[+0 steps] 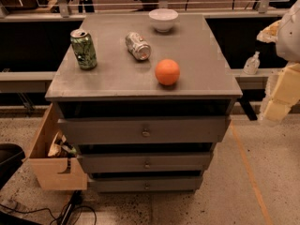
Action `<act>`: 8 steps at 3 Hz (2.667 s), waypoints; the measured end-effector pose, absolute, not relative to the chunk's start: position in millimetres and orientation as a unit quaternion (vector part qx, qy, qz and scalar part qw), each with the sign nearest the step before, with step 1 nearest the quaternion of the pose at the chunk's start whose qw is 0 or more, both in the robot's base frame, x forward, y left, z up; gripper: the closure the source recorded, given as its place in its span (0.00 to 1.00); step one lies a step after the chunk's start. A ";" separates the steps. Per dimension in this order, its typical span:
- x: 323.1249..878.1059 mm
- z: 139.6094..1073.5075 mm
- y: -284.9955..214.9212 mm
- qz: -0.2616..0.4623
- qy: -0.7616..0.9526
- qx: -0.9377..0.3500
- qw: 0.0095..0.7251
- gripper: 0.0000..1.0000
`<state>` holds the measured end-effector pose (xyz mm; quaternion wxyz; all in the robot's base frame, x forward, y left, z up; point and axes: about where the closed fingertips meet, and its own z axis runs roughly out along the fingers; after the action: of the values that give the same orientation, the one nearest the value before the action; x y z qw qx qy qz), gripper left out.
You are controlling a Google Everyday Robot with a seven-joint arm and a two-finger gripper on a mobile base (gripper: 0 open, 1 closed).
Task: Place 7up can upright
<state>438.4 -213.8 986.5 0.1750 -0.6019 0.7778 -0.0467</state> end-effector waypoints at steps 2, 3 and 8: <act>466.6 995.1 -200.0 -0.035 0.780 -0.588 0.209 0.00; 535.9 1014.6 -174.0 0.003 0.790 -0.545 0.281 0.00; 729.4 1054.2 -101.3 0.108 0.848 -0.353 0.380 0.00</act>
Offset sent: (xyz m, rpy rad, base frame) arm 0.1159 0.0522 0.0342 0.2602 -0.1416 -0.0704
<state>729.4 -101.3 1054.2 0.3801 -0.3532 0.8480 0.1075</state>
